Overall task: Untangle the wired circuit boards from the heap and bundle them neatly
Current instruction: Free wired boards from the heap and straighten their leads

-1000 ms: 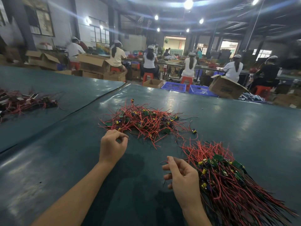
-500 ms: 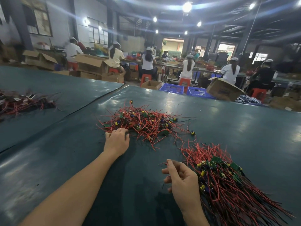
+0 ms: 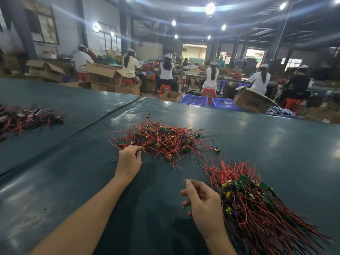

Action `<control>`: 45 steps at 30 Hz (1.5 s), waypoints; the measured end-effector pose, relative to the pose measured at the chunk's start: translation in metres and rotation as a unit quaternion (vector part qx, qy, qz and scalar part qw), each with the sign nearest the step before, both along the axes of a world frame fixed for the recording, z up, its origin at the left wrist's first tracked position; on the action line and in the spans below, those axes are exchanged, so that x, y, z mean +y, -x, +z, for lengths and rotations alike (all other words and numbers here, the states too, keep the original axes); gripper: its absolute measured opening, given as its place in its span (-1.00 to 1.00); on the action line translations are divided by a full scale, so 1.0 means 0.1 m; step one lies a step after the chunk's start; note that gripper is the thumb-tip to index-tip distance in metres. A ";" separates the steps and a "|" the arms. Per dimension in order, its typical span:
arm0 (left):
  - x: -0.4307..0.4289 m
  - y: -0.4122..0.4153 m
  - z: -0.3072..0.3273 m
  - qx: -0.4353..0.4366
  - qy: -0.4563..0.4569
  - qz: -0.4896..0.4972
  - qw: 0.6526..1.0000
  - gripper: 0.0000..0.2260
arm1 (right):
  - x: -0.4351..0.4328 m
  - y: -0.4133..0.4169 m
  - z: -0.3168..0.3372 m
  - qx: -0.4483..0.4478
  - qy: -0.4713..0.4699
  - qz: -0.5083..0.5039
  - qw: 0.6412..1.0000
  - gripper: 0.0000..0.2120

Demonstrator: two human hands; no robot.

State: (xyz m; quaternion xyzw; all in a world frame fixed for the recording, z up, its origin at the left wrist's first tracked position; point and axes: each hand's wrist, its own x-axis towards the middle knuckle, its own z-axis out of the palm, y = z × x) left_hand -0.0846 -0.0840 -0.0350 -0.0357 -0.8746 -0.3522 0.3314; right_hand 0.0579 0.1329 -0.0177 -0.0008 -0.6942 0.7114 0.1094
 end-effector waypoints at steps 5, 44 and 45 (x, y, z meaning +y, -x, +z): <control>0.08 -0.38 -0.01 0.088 -0.046 -0.026 0.995 -0.84 | -0.03 0.02 0.01 0.004 0.002 0.002 1.000 -0.91; 0.75 -0.93 0.31 -0.334 -0.450 -0.275 0.781 -0.58 | -0.02 0.09 -0.09 0.174 -0.140 -0.105 0.969 -0.65; 0.76 -0.94 0.32 -0.308 -0.480 -0.286 0.770 -0.65 | 0.01 0.09 -0.10 0.193 -0.178 -0.139 0.955 -0.66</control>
